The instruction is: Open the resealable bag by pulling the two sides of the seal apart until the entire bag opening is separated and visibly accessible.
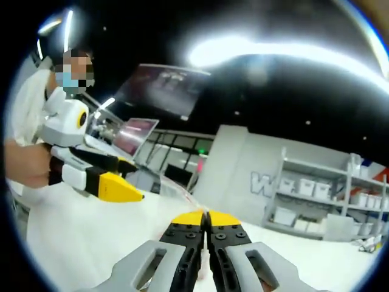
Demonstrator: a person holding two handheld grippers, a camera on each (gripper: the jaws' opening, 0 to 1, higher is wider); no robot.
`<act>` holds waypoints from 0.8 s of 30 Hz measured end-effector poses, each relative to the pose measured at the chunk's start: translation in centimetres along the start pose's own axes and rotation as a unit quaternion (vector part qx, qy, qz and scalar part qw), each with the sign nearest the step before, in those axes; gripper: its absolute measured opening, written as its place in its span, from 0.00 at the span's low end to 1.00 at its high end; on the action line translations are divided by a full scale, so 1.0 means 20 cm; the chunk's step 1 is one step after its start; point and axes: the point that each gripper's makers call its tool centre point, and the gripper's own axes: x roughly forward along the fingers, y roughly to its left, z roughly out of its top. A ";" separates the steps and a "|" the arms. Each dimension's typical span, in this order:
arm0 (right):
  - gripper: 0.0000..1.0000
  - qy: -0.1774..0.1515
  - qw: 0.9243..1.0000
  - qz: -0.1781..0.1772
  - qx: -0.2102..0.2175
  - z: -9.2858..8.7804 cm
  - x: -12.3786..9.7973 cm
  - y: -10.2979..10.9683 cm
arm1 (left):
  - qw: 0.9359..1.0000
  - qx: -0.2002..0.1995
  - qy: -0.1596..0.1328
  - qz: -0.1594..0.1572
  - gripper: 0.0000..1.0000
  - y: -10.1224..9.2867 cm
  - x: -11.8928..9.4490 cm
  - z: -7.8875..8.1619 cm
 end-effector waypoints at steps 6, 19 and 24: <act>0.00 0.000 1.000 0.000 0.003 0.01 -0.03 0.01 | 1.000 -0.010 0.000 -0.001 0.78 0.00 -0.01 0.00; 0.00 0.001 1.000 0.009 0.005 0.04 -0.12 0.07 | 1.000 -0.012 0.003 -0.012 0.76 -0.05 -0.04 0.02; 0.00 0.005 1.000 0.011 0.010 0.03 -0.14 0.09 | 1.000 -0.021 0.003 -0.014 0.76 -0.05 -0.05 0.04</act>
